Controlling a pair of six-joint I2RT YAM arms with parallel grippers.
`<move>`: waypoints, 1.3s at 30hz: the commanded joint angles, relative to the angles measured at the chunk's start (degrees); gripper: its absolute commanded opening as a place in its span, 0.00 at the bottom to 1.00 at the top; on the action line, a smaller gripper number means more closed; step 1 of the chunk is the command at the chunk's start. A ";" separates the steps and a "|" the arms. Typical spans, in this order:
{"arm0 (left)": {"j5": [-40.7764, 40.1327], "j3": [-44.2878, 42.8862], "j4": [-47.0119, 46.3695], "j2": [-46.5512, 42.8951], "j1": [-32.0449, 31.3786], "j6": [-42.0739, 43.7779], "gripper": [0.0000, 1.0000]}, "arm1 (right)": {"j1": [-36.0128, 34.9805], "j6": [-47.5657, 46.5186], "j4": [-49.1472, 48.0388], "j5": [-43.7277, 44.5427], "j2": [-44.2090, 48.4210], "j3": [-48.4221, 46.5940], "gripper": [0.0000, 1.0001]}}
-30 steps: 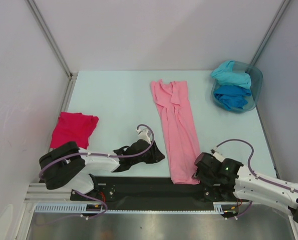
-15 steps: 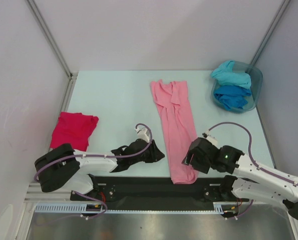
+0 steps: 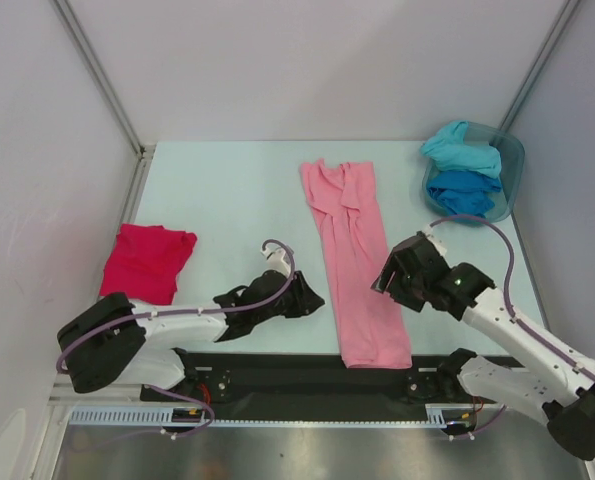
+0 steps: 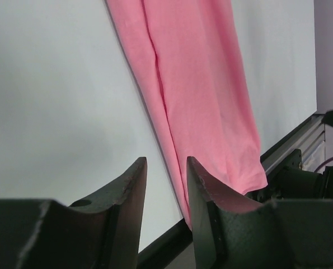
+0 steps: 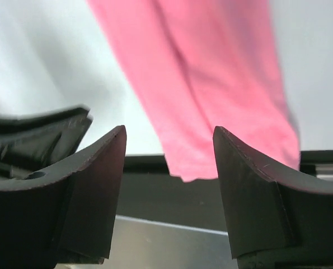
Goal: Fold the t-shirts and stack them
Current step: Fold the tshirt
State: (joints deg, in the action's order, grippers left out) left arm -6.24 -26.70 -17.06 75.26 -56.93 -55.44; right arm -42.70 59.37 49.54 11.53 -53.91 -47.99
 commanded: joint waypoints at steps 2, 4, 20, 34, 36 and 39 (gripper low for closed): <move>0.35 -0.11 -1.57 0.23 1.46 0.42 0.40 | 12.97 -9.97 -5.41 -3.43 -2.16 1.49 0.67; 0.96 -0.37 -1.92 1.02 3.39 0.86 0.41 | 19.54 -12.70 -9.87 -5.89 -4.96 1.67 0.68; 21.87 -25.31 -8.15 27.46 30.64 2.45 0.43 | 30.39 -17.98 -30.73 -14.51 -49.23 -23.62 0.67; 27.43 -58.36 6.66 47.95 37.49 7.26 0.44 | 35.31 -19.12 -26.70 -17.51 -73.61 -55.27 0.68; 26.02 -63.18 10.27 49.88 38.29 10.33 0.44 | 36.98 -19.21 -24.85 -17.68 -75.02 -59.14 0.68; 24.00 -68.90 18.36 52.25 39.69 13.94 0.44 | 38.83 -19.82 -24.14 -18.30 -76.78 -62.13 0.68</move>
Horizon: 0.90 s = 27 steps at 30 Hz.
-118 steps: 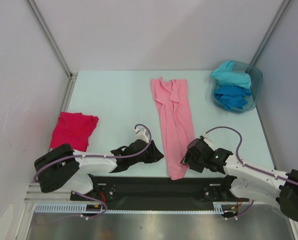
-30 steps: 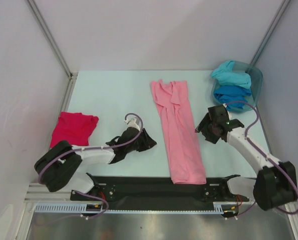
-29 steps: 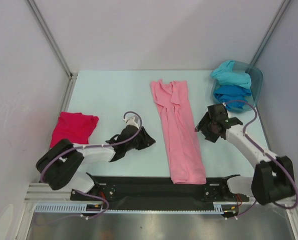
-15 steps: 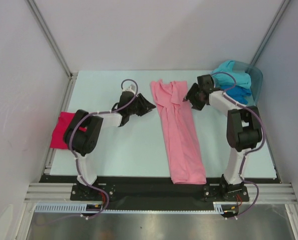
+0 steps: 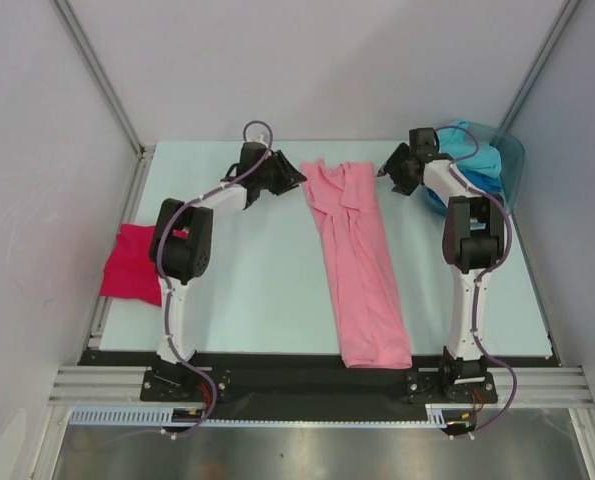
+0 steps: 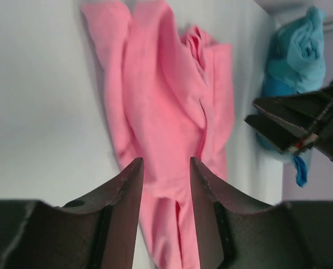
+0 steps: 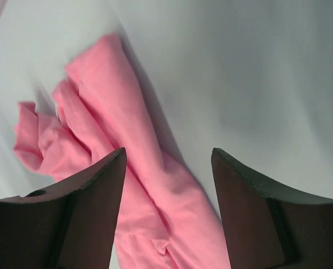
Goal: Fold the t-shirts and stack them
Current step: Fold the tshirt
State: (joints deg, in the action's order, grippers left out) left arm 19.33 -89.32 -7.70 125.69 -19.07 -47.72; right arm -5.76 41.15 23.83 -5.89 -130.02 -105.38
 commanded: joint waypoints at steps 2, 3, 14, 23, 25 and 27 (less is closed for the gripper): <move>-3.15 -8.41 13.93 2.89 1.93 7.90 0.45 | 2.33 -1.86 1.39 -1.75 -1.38 -5.71 0.68; -3.94 -10.07 15.34 3.33 2.02 9.13 0.45 | 2.51 -1.86 1.39 -1.93 -1.47 -6.32 0.68; -5.27 -18.25 24.05 10.62 0.44 11.77 0.46 | 2.68 0.25 -3.53 -4.92 2.75 -1.14 0.67; 0.70 -29.41 24.93 17.92 -1.58 9.76 0.48 | 3.91 0.34 -5.12 -5.80 6.18 3.69 0.66; 0.97 -31.70 25.19 19.41 -2.11 9.23 0.48 | 4.09 0.51 -5.46 -5.89 6.61 4.04 0.66; 0.97 -32.67 25.02 20.47 -2.37 8.97 0.48 | 4.35 0.69 -5.47 -6.24 6.97 4.31 0.66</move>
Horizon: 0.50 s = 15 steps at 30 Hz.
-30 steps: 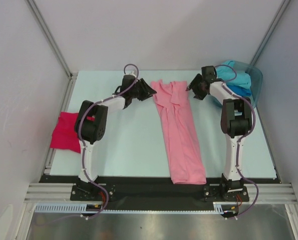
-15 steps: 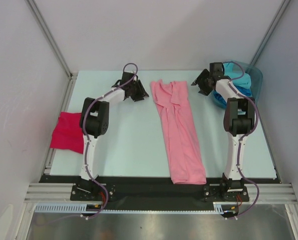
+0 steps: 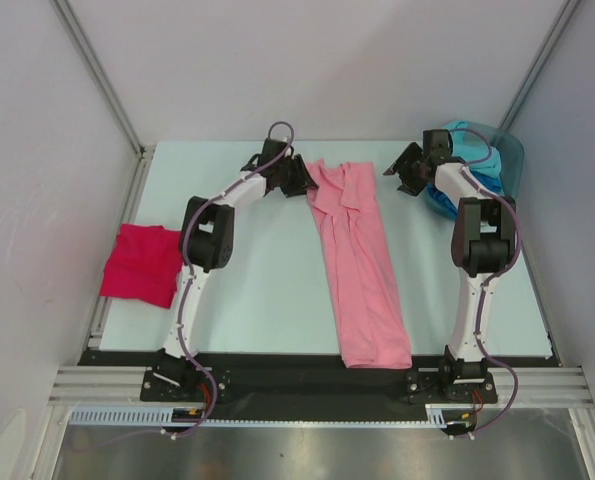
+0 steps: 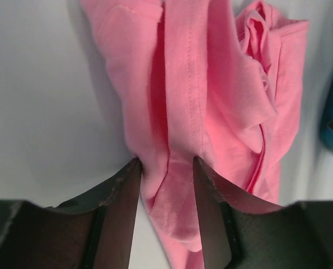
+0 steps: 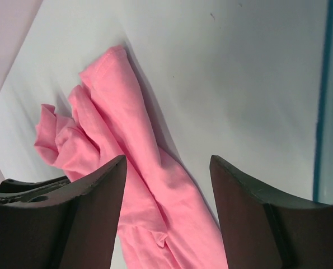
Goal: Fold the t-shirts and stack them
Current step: Fold the tshirt
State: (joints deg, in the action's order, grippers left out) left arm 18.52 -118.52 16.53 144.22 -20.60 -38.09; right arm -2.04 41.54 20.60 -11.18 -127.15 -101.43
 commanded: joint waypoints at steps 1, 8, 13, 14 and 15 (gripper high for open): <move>1.87 -3.65 0.61 2.20 -0.93 -0.76 0.49 | 0.81 0.21 -2.58 -0.95 4.28 0.44 0.66; 2.66 -5.67 -0.19 4.57 -1.63 -1.38 0.41 | 1.52 1.00 -3.72 -1.39 6.04 2.55 0.66; 1.70 -5.41 0.25 4.66 -2.08 -0.76 0.09 | 1.60 1.26 -4.17 -1.48 6.74 3.34 0.65; 1.52 -5.49 0.51 4.49 -2.08 -0.24 0.06 | 1.60 1.44 -4.43 -1.39 6.92 3.52 0.65; 1.08 -5.93 1.21 4.49 -1.99 0.11 0.04 | 1.60 1.53 -4.60 -1.39 7.18 3.78 0.65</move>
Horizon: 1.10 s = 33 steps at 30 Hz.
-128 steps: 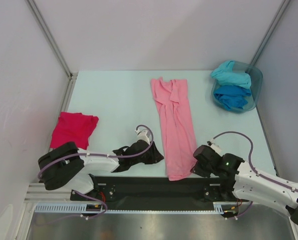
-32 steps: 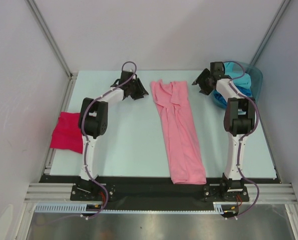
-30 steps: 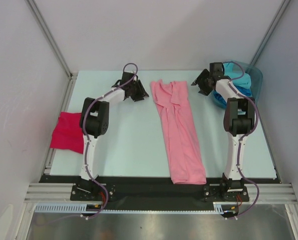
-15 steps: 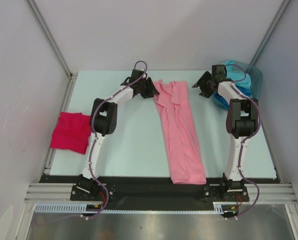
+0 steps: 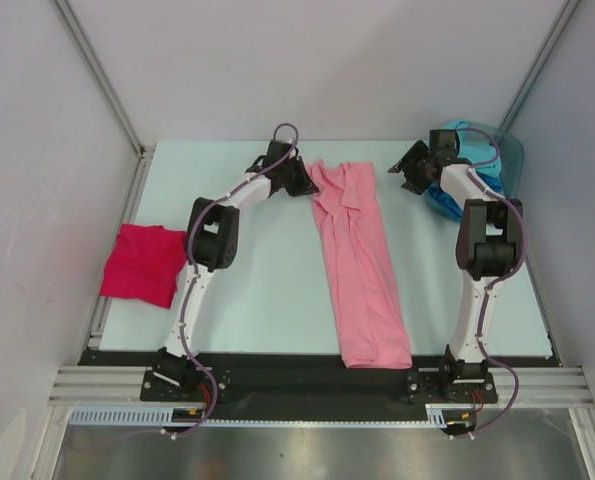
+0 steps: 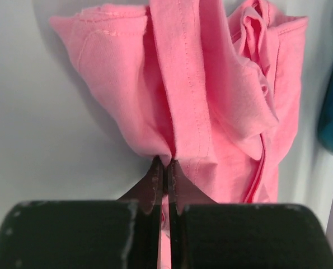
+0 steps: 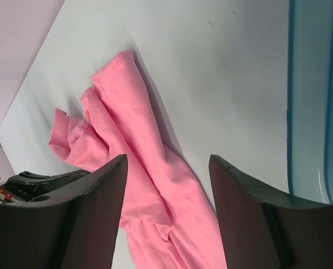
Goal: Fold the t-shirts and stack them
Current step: Fold the tshirt
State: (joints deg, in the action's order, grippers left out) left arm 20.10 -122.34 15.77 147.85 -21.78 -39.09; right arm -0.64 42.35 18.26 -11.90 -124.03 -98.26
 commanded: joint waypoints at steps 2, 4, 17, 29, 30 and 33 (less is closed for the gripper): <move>-1.11 -3.25 3.21 0.86 -0.54 2.00 0.00 | 0.03 0.89 -2.53 -0.58 4.41 1.22 0.65; -1.81 -4.65 4.35 0.86 -0.02 2.35 0.00 | 0.12 1.16 -2.88 -0.14 5.20 2.01 0.65; -3.66 -19.16 12.00 3.94 6.92 4.63 0.00 | -0.76 5.64 -12.44 2.49 16.43 18.18 0.63; 1.43 -21.01 13.06 3.93 12.03 7.10 0.14 | -0.41 6.87 -17.73 5.92 26.64 29.62 0.62; 1.78 -20.74 12.88 4.28 11.59 7.10 0.16 | -0.50 6.96 -17.82 5.84 26.73 29.62 0.62; 4.07 -20.83 12.71 5.60 8.61 7.54 0.18 | -1.02 7.48 -19.39 5.93 26.91 30.05 0.62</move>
State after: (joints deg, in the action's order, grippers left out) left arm 20.23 -140.18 29.67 152.73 -9.15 -33.36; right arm -1.30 49.32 2.46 -6.92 -99.70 -68.82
